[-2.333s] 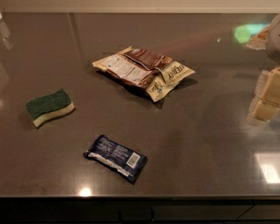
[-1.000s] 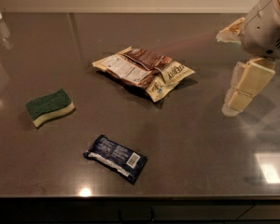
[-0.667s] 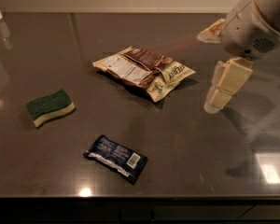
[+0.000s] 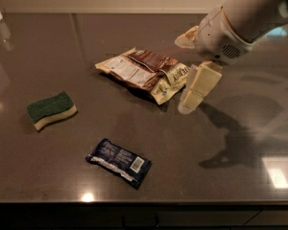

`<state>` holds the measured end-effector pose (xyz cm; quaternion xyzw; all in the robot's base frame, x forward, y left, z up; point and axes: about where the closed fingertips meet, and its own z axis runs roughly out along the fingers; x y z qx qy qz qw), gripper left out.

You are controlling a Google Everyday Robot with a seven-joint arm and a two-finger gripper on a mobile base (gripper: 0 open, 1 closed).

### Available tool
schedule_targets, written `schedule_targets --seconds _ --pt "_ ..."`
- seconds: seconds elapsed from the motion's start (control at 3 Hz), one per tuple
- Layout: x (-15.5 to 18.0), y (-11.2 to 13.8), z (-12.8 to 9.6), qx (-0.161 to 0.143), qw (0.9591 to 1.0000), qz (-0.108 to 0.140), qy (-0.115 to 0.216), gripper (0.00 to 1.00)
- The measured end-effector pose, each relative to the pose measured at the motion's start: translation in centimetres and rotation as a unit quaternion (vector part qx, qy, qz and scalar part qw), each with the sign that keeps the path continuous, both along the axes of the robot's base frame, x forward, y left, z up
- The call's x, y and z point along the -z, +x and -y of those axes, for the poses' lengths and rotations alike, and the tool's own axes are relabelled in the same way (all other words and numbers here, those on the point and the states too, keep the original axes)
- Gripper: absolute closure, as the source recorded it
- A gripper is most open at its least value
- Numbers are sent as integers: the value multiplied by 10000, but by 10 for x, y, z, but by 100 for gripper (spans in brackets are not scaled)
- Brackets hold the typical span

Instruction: Move sponge near rxbar blueberry

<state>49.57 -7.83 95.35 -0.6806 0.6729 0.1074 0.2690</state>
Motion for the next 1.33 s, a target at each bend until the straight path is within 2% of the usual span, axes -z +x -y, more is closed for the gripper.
schedule_targets --seconds 0.33,0.67,1.33 --pt "14 11 -45 -167 9992 -16 375 0" --pt "24 17 -83 -333 9983 -23 485 0" --pt "44 23 -154 -862 9959 -45 287 0"
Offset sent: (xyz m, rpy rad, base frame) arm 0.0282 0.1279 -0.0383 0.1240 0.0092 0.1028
